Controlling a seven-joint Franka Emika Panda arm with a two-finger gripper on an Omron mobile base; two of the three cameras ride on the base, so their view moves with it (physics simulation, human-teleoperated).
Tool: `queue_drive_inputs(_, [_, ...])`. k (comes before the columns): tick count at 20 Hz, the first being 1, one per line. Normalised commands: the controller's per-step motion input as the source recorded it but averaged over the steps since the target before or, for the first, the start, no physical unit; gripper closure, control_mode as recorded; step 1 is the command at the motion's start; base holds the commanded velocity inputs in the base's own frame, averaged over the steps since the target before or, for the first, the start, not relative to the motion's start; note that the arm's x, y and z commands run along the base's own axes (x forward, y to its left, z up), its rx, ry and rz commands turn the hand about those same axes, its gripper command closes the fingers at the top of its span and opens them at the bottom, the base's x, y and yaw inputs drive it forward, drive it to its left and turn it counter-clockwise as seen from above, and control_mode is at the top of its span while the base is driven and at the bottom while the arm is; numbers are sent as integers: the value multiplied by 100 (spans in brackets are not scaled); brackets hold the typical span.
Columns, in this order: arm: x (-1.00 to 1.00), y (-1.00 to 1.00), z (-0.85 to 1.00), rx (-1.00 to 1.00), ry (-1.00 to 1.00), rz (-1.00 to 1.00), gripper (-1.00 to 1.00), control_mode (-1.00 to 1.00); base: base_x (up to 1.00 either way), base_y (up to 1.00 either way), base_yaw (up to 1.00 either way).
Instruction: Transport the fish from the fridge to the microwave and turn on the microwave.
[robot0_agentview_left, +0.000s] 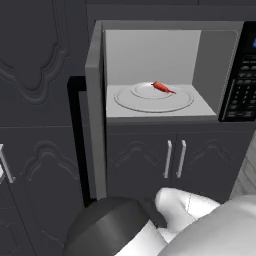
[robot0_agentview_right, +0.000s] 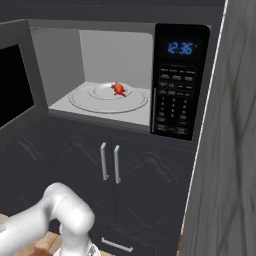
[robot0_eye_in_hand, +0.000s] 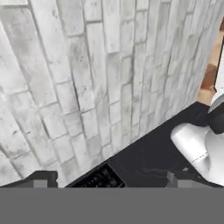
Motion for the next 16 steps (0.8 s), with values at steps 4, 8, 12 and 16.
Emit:
queue_drive_inputs(4, [94, 98, -100, -6, 84, 12, -100, -100, 0, 0, 0])
queue_drive_inputs(8, [81, 92, -74, 0, 100, 11, -100, -100, 0, 0, 0])
queue_drive_inputs(12, [-9, 100, -93, -29, 77, 16, -100, -100, 0, 0, 0])
queue_drive_inputs(16, [-96, 80, -32, -22, 16, 22, -100, -100, 0, 0, 0])
